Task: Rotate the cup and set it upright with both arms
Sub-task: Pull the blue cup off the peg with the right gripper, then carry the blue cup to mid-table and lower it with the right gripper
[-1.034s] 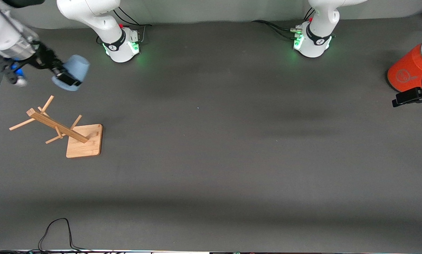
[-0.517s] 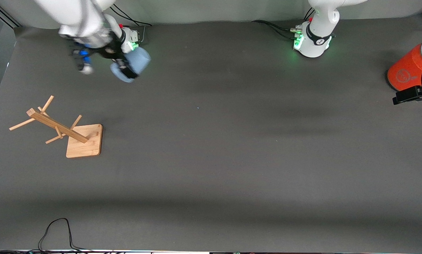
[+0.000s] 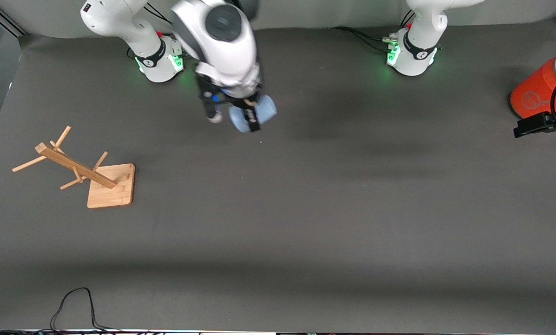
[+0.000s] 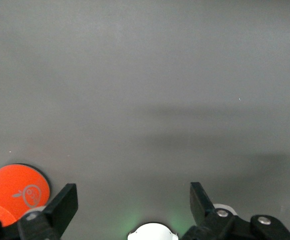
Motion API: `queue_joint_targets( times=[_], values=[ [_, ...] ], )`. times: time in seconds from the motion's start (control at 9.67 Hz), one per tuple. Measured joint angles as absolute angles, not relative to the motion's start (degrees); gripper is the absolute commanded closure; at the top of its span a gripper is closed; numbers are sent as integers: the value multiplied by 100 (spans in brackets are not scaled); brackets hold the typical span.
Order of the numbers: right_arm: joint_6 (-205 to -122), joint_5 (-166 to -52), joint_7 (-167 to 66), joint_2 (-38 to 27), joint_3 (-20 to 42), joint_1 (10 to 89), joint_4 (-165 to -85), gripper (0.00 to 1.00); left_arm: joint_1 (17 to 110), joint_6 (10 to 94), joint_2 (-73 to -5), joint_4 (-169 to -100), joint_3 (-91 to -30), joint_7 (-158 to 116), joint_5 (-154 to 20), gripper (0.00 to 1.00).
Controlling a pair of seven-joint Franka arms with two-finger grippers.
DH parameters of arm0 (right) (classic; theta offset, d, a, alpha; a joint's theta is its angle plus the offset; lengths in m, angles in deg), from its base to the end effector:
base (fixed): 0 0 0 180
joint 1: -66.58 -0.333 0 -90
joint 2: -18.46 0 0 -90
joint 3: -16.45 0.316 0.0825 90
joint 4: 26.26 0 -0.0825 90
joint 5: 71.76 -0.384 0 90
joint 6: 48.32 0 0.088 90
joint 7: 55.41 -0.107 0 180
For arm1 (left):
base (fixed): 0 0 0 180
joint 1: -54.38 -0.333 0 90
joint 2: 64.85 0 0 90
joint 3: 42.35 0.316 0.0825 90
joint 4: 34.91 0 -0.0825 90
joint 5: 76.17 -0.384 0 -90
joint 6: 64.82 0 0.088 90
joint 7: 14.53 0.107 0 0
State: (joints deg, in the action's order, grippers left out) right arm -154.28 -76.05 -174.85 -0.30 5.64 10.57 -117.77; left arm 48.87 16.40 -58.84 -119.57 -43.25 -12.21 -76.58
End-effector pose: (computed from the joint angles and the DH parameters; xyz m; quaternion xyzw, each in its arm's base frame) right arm 0.4431 0.4727 0.4399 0.7922 -0.6092 -0.0099 0.0335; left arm 0.5674 0.0471 0.5966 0.9964 0.0201 -0.0824 0.0022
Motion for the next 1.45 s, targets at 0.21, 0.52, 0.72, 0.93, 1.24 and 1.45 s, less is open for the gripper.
queue_joint_targets(
  times=[0.21,0.52,0.72,0.93,1.24,1.45],
  values=[
    [-15824,-7601,-18081,-635,563,925,-11648,53,4887,1617,-5884,-11954,-4325,-1221,-7659,0],
    [-15974,-7598,-18986,-1772,563,706,-10915,55,4894,1607,-5884,-11948,-4331,-1221,-7660,0],
    [-15992,-7598,-19485,-2581,564,583,-10207,56,4925,1605,-5878,-11933,-4340,-1222,-7662,0],
    [-16202,-7597,-19846,-3234,560,440,-9722,56,4968,1524,-5862,-11914,-4340,-1292,-7750,0],
    [-16372,-7541,-20057,-3710,555,324,-9468,55,4974,1370,-5861,-11910,-4340,-1436,-7771,0],
    [-16370,-7522,-20090,-3762,552,311,-9402,36,4973,1333,-5861,-11910,-4337,-1445,-7780,0]
  ],
)
